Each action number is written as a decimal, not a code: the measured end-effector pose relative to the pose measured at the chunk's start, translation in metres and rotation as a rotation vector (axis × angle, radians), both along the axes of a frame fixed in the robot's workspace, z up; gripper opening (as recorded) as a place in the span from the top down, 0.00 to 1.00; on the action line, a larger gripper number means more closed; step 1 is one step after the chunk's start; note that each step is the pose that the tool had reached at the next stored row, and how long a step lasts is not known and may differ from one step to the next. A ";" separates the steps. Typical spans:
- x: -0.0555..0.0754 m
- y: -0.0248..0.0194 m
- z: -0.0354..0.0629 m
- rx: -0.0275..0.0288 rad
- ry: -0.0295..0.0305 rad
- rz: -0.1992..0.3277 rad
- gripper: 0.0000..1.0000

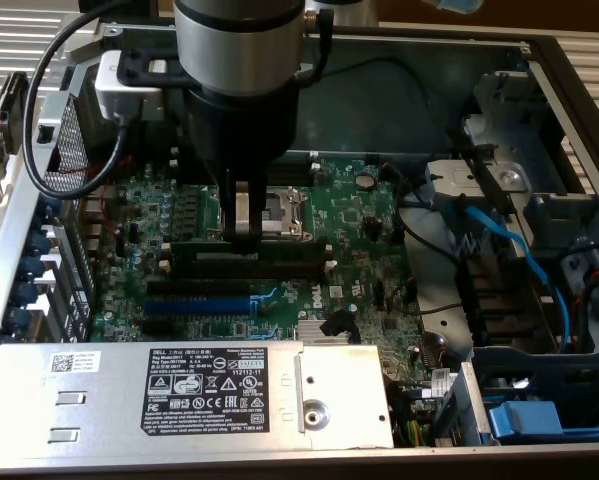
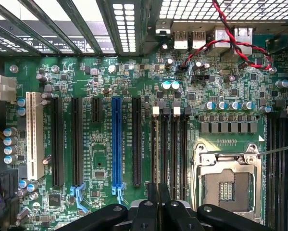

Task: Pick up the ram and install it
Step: 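Insert the ram into the slot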

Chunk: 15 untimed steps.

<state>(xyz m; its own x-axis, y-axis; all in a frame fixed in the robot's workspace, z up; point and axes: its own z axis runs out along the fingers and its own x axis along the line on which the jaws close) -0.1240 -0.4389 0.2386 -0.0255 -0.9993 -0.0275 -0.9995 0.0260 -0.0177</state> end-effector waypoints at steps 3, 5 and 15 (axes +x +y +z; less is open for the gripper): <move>0.000 0.0000 -0.0002 0.0001 0.0000 0.000 0.88; 0.000 0.0000 -0.0004 0.0001 0.0000 0.000 0.88; 0.000 0.0000 -0.0010 0.0001 0.0055 0.000 0.88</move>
<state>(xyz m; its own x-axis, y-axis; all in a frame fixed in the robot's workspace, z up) -0.1240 -0.4389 0.2375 -0.0255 -0.9993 -0.0275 -0.9996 0.0259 -0.0122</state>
